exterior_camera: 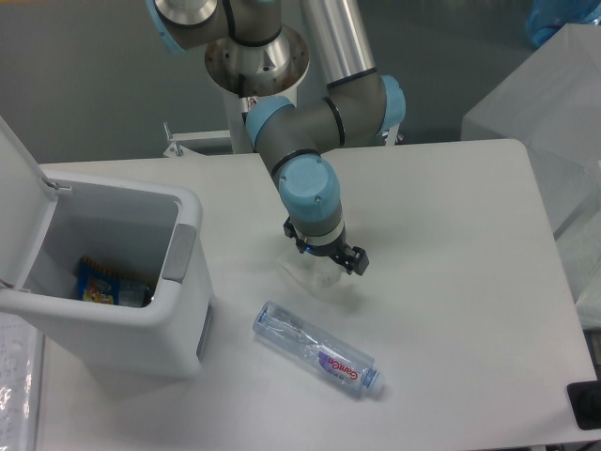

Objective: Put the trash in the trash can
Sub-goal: 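Close the gripper on the white crumpled paper and lift it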

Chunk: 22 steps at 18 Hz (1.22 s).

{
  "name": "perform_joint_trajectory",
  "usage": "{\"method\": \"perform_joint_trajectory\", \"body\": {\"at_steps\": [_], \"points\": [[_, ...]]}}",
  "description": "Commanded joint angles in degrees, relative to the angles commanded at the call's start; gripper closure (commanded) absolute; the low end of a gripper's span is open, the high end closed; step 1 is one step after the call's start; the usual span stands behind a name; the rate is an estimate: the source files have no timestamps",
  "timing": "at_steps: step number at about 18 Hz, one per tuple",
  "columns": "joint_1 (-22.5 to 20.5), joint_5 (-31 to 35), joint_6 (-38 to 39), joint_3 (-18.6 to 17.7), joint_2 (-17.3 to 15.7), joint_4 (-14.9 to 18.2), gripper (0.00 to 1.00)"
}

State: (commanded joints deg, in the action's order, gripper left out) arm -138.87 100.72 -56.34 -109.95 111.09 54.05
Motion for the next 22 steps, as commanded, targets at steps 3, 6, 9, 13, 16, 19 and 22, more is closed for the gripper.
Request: {"method": "perform_joint_trajectory", "body": {"at_steps": [3,6,9,13,16,19,22], "points": [[0.0,0.0,-0.1,0.0,-0.3,0.4,0.71],[-0.1,0.0,0.0,0.5,-0.4,0.5,1.0],[-0.4,-0.6,-0.2,1.6,-0.6,1.1,1.0],[-0.6,-1.0,-0.3,2.5,-0.9,1.1,1.0],[-0.8,-4.4,-0.3,3.8,-1.8,1.1,1.0],[-1.2,-12.0,0.3,7.4,-2.1,1.1,1.0],[-1.3,-18.3,4.8,10.4,-2.5,1.1,1.0]]}}
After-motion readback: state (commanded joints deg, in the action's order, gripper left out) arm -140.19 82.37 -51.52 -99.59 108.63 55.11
